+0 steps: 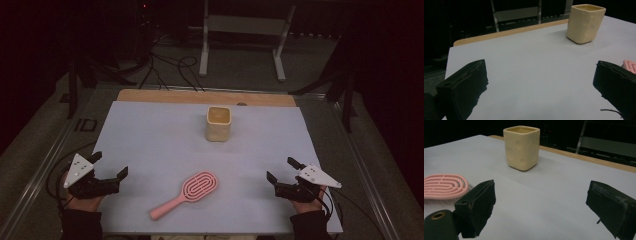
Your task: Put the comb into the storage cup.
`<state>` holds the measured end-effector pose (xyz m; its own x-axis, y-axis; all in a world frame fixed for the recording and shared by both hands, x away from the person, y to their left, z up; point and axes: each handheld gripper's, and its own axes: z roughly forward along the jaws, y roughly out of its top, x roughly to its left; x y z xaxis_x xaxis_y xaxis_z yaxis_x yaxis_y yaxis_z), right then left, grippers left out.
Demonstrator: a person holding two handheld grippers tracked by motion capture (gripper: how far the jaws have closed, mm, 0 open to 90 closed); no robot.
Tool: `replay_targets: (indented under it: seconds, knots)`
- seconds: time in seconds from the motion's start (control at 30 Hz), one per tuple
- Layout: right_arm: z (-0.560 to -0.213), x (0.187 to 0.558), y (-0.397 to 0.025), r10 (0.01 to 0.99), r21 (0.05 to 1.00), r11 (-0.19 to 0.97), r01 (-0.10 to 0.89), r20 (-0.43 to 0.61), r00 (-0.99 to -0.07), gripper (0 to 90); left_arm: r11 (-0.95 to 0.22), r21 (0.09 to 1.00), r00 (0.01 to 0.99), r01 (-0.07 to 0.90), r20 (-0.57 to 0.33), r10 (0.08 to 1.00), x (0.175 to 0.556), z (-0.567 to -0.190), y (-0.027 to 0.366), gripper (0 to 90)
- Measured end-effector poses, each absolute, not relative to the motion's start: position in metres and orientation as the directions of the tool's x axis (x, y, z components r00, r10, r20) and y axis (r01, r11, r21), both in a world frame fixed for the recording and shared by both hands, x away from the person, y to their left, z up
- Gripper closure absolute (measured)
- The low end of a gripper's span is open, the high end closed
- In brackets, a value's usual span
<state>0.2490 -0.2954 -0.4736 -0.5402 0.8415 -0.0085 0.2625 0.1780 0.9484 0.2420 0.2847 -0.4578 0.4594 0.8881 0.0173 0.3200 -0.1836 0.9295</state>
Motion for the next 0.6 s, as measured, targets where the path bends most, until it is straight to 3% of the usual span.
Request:
replay_targets:
  seconds: [0.6]
  knots:
    - [-0.478,0.251,-0.298,0.850,0.950,0.163,0.267,0.002,-0.527,8.7,-0.199,0.929,0.470,0.312,0.031,0.882,0.242,-0.452,0.274,0.2]
